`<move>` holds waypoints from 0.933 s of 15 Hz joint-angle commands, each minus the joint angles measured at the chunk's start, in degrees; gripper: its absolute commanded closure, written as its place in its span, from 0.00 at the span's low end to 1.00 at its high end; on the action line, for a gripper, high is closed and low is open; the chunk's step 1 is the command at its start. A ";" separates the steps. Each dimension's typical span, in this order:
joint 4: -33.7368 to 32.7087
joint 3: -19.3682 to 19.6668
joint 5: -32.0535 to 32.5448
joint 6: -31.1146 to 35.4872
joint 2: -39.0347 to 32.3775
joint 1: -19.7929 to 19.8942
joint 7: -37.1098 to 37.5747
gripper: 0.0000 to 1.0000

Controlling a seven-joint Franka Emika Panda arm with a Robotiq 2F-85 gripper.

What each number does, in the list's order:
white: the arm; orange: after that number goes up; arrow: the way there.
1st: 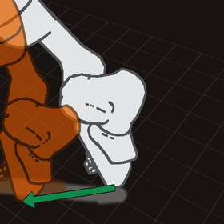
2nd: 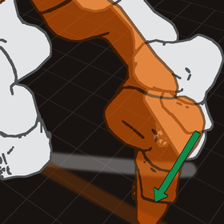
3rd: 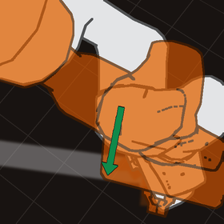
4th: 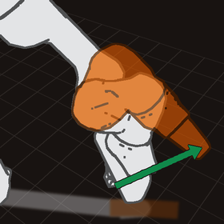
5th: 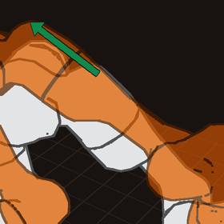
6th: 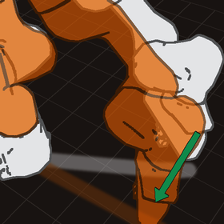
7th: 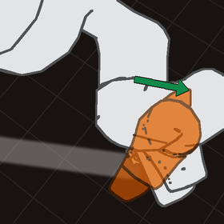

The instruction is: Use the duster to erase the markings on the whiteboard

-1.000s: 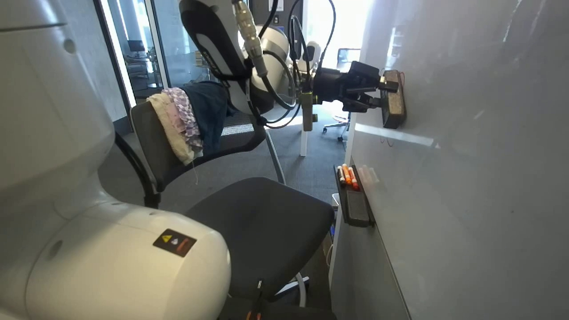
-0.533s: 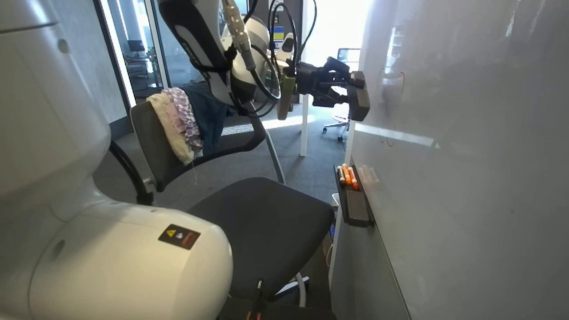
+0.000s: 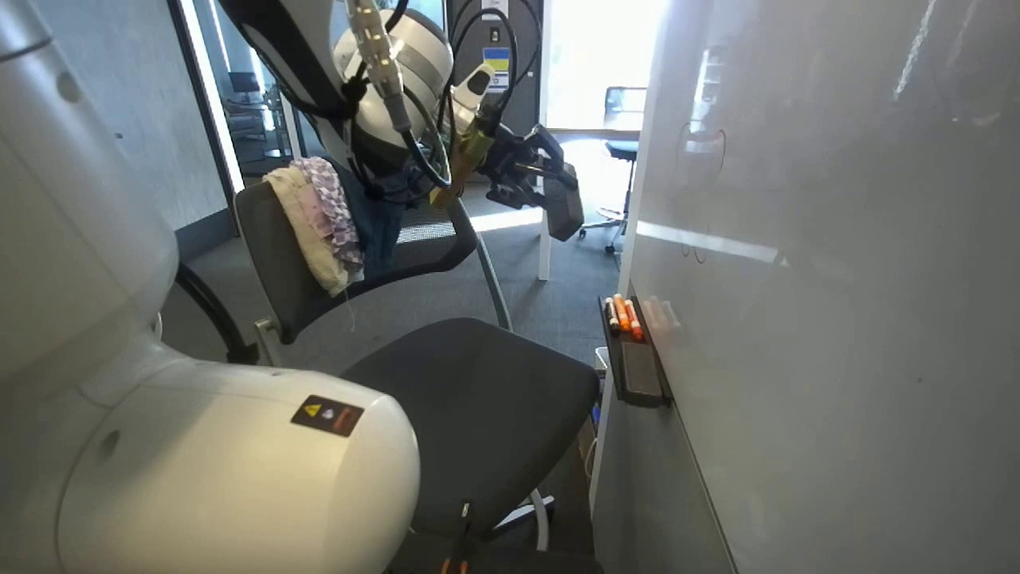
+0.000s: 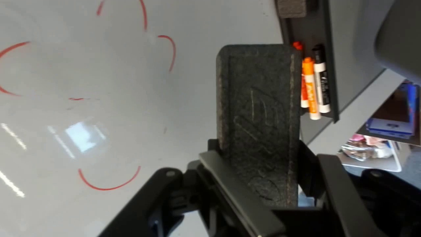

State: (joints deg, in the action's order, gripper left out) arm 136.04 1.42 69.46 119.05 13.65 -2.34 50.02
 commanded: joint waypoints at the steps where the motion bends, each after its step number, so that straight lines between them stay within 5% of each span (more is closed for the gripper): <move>1: 2.92 0.91 -3.95 10.61 -1.90 0.19 -4.31 0.69; 8: 2.69 0.56 -10.00 30.19 -18.10 1.64 -13.13 0.69; 14: 1.58 -1.53 -26.35 39.27 -30.00 4.02 -35.70 0.69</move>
State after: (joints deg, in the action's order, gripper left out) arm 139.80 1.67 51.07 155.10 -11.06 0.03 25.55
